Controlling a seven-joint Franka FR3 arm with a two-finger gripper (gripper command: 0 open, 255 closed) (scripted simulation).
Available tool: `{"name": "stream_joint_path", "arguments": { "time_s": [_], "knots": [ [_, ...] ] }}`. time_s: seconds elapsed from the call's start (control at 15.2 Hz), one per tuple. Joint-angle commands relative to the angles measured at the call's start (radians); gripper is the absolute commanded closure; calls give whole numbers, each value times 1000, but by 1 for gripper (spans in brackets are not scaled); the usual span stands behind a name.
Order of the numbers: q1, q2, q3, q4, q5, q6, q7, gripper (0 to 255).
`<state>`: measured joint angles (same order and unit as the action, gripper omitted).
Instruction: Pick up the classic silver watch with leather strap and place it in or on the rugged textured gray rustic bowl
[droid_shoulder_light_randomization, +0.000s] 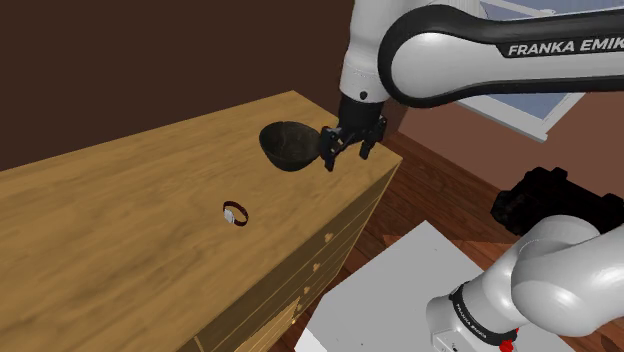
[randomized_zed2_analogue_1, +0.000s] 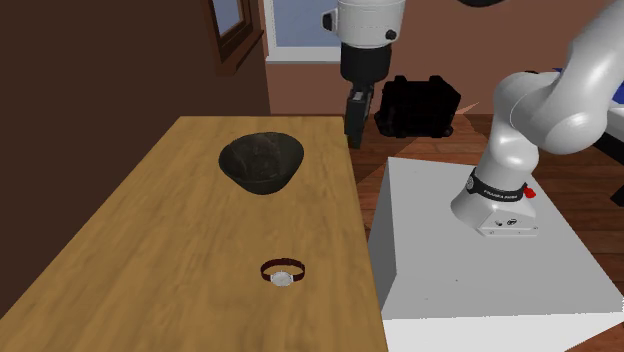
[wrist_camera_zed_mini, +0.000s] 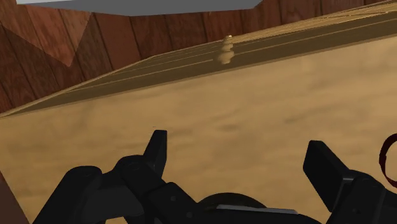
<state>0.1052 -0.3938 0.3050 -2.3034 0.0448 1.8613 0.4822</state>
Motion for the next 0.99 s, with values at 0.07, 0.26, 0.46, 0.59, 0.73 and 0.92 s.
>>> {"name": "stream_joint_path", "arguments": {
  "time_s": [0.07,0.26,0.46,0.59,0.73,0.92],
  "knots": [
    [8,92,48,47,-15,55,59,0],
    [16,191,94,104,-46,103,123,0],
    [26,297,134,171,-94,141,192,0],
    [37,371,157,223,-133,160,241,0],
    [53,447,174,280,-178,173,289,0],
    [88,564,188,376,-251,181,359,0]
  ]
}}
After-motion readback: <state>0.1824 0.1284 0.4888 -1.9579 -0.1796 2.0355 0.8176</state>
